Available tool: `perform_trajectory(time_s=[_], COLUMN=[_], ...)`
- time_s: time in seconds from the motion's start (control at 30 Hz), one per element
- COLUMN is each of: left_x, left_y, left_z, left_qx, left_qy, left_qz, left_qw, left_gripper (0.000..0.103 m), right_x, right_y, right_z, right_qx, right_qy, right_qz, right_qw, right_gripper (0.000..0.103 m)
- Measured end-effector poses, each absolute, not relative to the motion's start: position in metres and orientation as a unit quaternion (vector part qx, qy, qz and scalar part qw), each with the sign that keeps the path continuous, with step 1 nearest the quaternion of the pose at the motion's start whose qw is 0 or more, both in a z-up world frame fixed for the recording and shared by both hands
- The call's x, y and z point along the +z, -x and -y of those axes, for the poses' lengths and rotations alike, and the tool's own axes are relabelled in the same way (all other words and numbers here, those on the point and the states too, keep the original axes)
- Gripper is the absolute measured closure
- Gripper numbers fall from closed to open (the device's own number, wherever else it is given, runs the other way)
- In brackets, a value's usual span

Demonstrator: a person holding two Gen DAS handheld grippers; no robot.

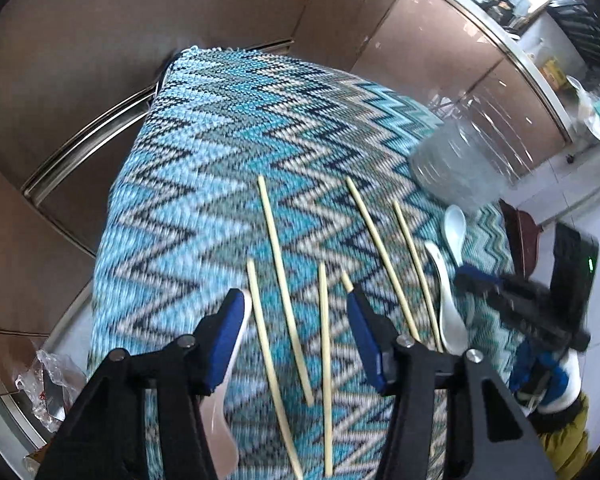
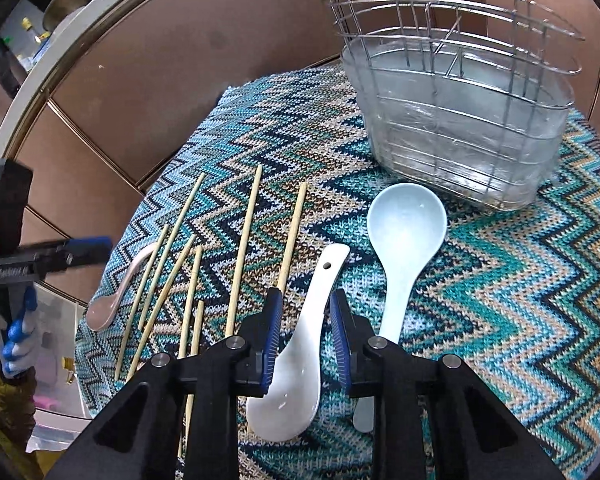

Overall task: Organize utensils
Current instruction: 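Lower the right tool and grasp a white spoon by its handle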

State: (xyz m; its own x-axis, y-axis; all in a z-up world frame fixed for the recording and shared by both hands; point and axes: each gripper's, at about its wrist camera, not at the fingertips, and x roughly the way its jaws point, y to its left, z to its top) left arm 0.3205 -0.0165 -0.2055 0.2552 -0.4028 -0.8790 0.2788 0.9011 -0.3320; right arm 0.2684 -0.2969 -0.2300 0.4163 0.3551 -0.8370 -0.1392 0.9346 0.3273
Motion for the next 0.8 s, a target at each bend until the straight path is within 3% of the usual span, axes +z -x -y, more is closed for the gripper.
perform_trajectory(time_s=[0.17,0.33,0.47,0.8], left_x=[-0.225,-0.238,-0.246,-0.259], left_y=[-0.360,-0.381,-0.391,-0.396], left_z=[0.029,0.036,0.038,0.049], left_qx=[-0.201,-0.182,-0.173,-0.157], left_qy=[0.057,0.047,0.042,0.022], left_qz=[-0.603,-0.622,-0.637,-0.659], left_qw=[0.770,0.760,0.750,0.735], left_gripper=[0.064,0.065,0.074,0.076], right_x=[-0.235,-0.241,-0.248,-0.251], right_y=[-0.281,-0.294,-0.306,-0.322], right_z=[0.294,0.293,0.292,0.286], right_qx=[0.151,0.147,0.148,0.155], right_qy=[-0.109,-0.109,-0.113,-0.093], right_qz=[-0.538,-0.557,-0.568,-0.598], right_qw=[0.822,0.810,0.802,0.781], right_gripper=[0.085,0.086,0.087,0.085])
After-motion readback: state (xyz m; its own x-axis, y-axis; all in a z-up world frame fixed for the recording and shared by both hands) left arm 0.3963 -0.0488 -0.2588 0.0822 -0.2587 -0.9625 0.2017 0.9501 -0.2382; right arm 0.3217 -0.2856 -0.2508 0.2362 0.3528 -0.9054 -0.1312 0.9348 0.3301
